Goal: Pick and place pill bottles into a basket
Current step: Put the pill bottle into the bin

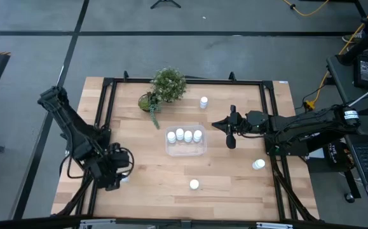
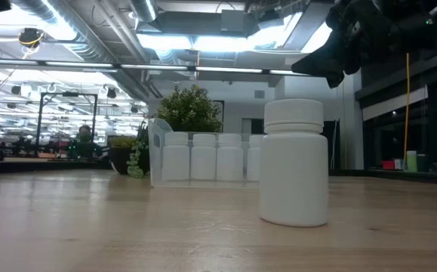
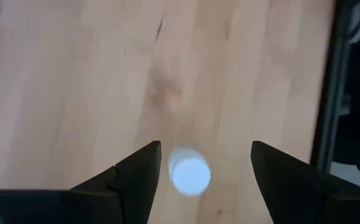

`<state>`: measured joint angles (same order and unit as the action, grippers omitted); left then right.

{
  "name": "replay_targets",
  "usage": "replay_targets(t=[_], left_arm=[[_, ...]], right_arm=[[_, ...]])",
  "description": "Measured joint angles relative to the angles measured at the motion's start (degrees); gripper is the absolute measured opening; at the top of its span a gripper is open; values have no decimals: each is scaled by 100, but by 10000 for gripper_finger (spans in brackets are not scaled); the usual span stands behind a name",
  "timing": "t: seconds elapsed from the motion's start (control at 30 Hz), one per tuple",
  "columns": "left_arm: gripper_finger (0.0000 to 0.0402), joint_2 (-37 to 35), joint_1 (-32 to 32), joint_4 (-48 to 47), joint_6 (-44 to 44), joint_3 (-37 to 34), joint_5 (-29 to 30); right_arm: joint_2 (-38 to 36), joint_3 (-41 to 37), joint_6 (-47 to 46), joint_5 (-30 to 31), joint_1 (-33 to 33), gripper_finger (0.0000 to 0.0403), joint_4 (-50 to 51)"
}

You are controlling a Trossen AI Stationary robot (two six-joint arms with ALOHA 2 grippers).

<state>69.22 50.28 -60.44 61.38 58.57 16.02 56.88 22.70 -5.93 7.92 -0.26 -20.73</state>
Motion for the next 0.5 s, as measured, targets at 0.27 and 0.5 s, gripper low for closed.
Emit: replay_targets(t=[0.27, 0.5], left_arm=[[242, 579, 294, -116, 1007, 0, -355], [242, 1074, 505, -117, 1303, 0, -369]], right_arm=[[0, 2, 39, -2, 165, 12, 37], [0, 2, 6, -1, 263, 12, 352]])
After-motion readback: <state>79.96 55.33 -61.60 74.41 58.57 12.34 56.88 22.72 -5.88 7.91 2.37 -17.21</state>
